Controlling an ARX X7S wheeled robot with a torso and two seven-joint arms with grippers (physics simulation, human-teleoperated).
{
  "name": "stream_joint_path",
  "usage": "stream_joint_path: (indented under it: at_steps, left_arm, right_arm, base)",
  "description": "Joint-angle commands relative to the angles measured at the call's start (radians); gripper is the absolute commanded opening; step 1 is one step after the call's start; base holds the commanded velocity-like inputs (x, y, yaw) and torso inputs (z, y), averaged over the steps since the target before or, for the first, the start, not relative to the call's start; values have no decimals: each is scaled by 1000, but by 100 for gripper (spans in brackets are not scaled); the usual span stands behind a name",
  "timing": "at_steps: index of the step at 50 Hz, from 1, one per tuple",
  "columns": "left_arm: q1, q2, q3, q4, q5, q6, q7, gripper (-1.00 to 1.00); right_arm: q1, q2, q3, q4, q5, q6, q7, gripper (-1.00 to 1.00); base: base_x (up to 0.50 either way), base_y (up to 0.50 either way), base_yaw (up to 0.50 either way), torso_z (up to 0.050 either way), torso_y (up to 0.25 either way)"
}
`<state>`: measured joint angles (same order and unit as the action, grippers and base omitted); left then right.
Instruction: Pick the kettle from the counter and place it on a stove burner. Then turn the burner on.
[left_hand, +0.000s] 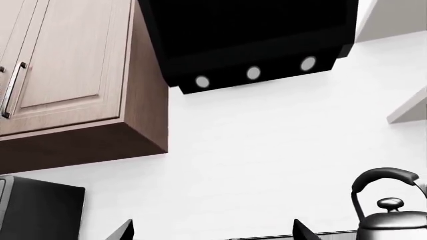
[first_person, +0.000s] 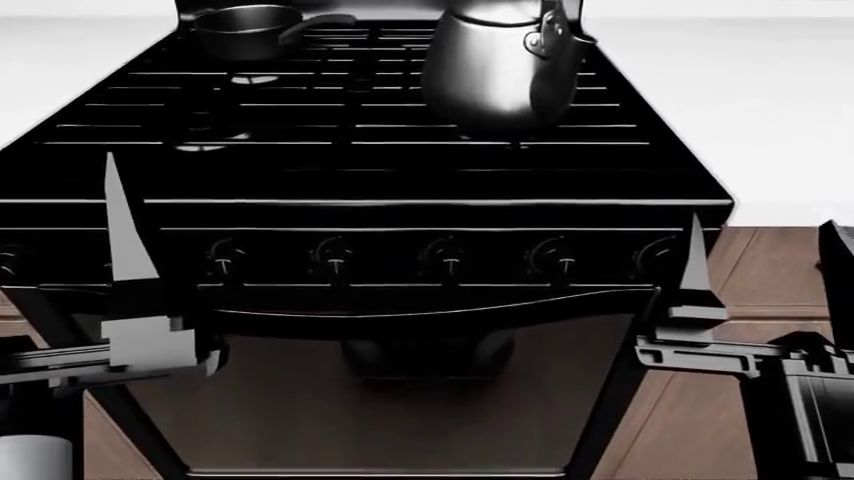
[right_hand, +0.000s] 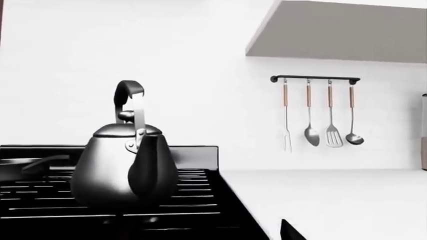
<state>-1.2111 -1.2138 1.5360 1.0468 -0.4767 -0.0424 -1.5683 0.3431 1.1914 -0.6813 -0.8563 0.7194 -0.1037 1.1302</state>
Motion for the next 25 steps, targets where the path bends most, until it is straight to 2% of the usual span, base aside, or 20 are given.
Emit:
stream_joint_path:
  at_steps: [1,25]
  left_arm:
    - [2,0,-4,0,-4,1,-1,100]
    - [21,2,-21,0,-7,7,0,100]
  right_arm:
    - [-8,2,4,7,6,-16,-4,100]
    - [5,3,1,22,68,21,-19,100]
  base:
    - [0,0,0,-50,0]
    - [0,0,0,-50,0]
